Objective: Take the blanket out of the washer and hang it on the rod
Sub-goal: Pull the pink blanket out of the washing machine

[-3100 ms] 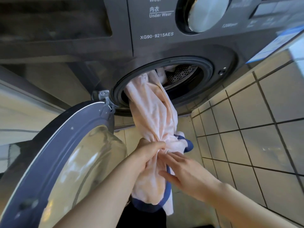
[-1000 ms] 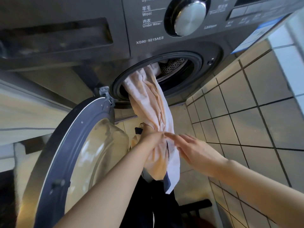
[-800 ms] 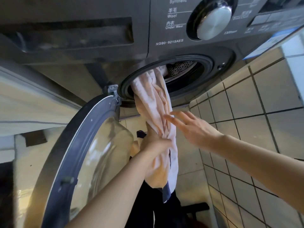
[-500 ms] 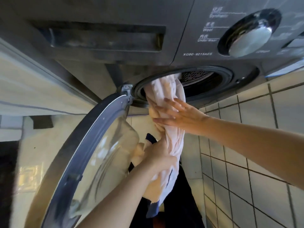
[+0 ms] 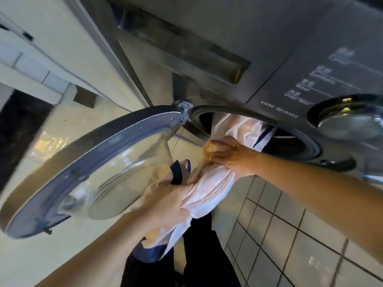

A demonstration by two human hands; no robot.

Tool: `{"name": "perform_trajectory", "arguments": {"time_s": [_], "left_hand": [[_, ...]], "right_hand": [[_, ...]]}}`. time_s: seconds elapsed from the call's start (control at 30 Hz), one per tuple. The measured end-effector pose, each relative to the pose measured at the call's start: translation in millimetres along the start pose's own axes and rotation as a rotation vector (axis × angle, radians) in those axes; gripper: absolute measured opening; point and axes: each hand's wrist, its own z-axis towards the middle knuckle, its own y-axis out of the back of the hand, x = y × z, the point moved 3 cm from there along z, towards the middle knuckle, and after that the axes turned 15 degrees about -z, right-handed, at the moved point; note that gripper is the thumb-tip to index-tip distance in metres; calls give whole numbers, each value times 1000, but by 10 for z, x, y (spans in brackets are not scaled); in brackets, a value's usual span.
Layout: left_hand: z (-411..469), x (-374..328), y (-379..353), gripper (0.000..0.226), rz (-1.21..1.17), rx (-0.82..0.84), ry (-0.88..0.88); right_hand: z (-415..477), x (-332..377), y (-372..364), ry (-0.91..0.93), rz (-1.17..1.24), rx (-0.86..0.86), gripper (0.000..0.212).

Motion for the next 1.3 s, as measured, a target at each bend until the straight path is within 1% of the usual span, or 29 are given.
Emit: {"name": "perform_trajectory", "arguments": {"time_s": [0.07, 0.17, 0.27, 0.37, 0.47, 0.5, 0.53, 0.6, 0.63, 0.7, 0.73, 0.77, 0.83, 0.9, 0.97, 1.0, 1.03, 1.07, 1.13, 1.17, 1.2, 1.3], "left_hand": [[-35, 21, 0, 52, -35, -13, 14], [-63, 85, 6, 61, -46, -66, 64], [-70, 106, 0, 60, -116, -96, 43], [-104, 123, -20, 68, -27, -136, 13], [-165, 138, -81, 52, 77, -175, -5], [-191, 139, -104, 49, 101, -179, -14], [-210, 133, -116, 48, 119, -196, -39], [-237, 141, -144, 46, 150, -211, -65], [-255, 153, -151, 44, 163, -207, -47], [-304, 215, -157, 55, 173, -211, 0], [-334, 254, -164, 59, 178, -223, 12], [-364, 284, -176, 60, 181, -222, 25], [-433, 331, -186, 61, 155, -223, 37], [-509, 359, -166, 71, 94, -266, 27], [-567, 379, -165, 80, 80, -296, 13], [-586, 393, -179, 81, 82, -293, 16], [-606, 405, -196, 77, 73, -290, 19], [-626, 426, -226, 69, 45, -278, 26], [-674, 466, -282, 40, -3, -258, 48], [-699, 485, -301, 30, -10, -251, 65], [-720, 502, -305, 29, -6, -247, 84], [-761, 531, -297, 45, 12, -228, 113]], "right_hand": [[33, -24, -64, 2, 75, -5, 98], [113, -33, -125, -38, 159, 41, 82], [144, -61, -156, -47, 195, 91, 80], [186, -48, -122, -19, 161, 143, 79], [331, 64, -173, 28, 148, 176, 71], [394, 94, -201, 35, 137, 180, 71], [446, 114, -216, 44, 104, 187, 75], [513, 129, -260, 78, 36, 208, 88], [527, 133, -282, 101, 35, 211, 94], [519, 152, -318, 166, 65, 227, 102], [509, 156, -333, 186, 93, 232, 102], [493, 152, -352, 191, 123, 244, 98], [446, 150, -370, 185, 158, 269, 84], [400, 160, -380, 174, 185, 248, 73], [360, 182, -371, 144, 211, 241, 70], [351, 195, -376, 127, 193, 245, 69], [344, 213, -391, 120, 162, 251, 65], [334, 225, -393, 119, 124, 256, 58], [318, 218, -422, 117, 69, 262, 44], [308, 210, -446, 117, 55, 271, 42], [287, 200, -469, 113, 51, 283, 41], [198, 187, -542, 86, 116, 306, 45]]}}
